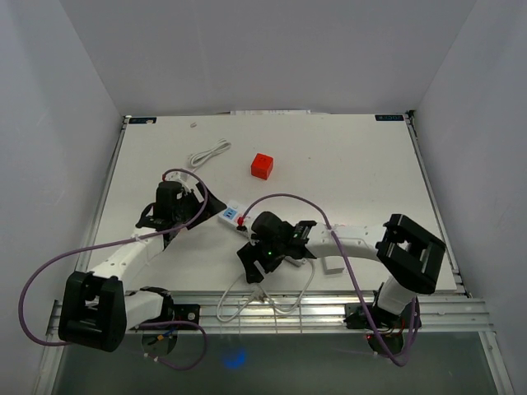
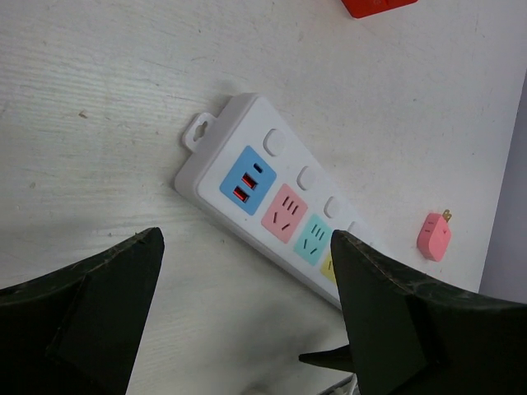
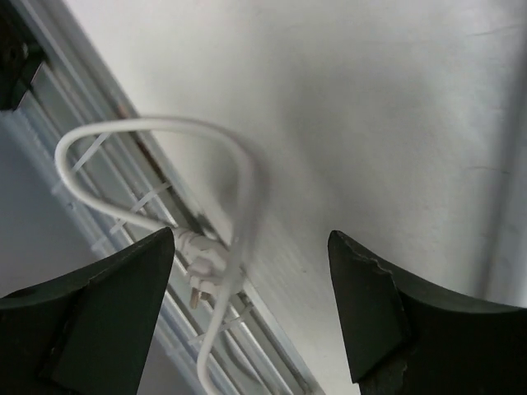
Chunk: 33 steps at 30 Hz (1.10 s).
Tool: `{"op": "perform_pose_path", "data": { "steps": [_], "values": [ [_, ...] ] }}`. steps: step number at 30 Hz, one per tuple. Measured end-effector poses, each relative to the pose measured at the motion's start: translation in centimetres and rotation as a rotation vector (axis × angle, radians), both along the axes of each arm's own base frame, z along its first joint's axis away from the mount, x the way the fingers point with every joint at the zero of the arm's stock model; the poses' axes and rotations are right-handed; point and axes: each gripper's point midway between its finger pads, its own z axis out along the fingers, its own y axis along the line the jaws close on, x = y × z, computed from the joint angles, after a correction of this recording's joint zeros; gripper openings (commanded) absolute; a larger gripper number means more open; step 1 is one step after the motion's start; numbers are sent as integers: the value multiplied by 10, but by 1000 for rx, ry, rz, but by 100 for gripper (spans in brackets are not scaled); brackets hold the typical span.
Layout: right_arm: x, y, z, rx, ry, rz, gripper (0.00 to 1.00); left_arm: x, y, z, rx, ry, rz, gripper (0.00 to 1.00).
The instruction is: Insert the plug
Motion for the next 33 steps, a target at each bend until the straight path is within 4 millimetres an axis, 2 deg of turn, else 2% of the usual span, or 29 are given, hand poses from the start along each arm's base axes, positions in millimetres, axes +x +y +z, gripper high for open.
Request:
{"op": "perform_pose_path", "data": {
  "steps": [7, 11, 15, 17, 19, 26, 30, 33],
  "values": [
    [36, -20, 15, -14, -107, -203, 77, 0, -4, 5, -30, -26, -12, 93],
    [47, -38, 3, -80, -114, -307, 76, -2, -3, 9, -42, -52, -3, 93],
    [45, -63, -13, -149, -111, -357, 75, -5, -2, 5, -48, -54, 10, 94],
    [50, -70, -11, -151, -118, -378, 75, -6, -2, 3, -50, -47, 15, 94],
    [62, -79, -11, -161, -121, -414, 75, -6, -2, 3, -54, -49, 18, 95],
    [123, -120, -12, -209, -155, -552, 75, 3, -2, 6, -59, -70, 29, 98],
    [153, -120, -2, -192, -178, -561, 77, 17, -3, 10, -44, -54, 39, 98],
    [159, -110, 9, -145, -197, -517, 78, 35, -3, 22, -20, -63, 44, 98]
  ]
}}
